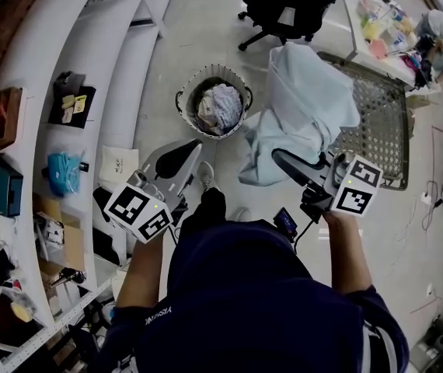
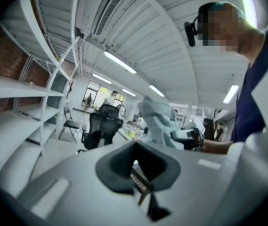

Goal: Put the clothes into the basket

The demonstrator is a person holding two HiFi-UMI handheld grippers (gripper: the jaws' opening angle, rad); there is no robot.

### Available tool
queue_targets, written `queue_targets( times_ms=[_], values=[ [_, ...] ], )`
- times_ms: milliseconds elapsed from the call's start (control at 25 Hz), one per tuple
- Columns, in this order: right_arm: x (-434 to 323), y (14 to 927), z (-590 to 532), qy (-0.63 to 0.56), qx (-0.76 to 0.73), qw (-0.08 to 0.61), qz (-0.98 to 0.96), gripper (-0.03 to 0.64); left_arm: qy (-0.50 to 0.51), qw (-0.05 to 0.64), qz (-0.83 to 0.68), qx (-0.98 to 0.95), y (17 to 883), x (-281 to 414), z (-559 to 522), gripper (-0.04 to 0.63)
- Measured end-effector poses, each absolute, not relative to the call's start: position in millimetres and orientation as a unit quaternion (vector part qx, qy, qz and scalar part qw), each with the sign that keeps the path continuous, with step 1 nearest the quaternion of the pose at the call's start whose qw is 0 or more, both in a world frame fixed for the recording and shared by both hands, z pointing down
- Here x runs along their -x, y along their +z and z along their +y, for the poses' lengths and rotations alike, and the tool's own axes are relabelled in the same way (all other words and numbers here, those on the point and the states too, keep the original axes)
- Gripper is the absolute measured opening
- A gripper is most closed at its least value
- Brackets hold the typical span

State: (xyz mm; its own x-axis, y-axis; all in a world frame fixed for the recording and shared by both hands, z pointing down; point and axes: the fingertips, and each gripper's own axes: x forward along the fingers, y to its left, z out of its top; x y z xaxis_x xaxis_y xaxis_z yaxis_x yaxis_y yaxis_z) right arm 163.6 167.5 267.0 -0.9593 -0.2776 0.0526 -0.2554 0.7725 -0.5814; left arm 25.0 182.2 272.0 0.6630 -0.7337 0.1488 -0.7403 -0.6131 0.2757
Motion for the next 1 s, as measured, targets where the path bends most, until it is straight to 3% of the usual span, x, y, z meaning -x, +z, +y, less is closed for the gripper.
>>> queue_targets(
  times_ms=[1000],
  values=[
    [-2,307,-12,-0.335,0.167,-0.041,0.926,0.135,0.012,0.207,-0.384,-0.9,311,123,-6,0.006]
  ],
)
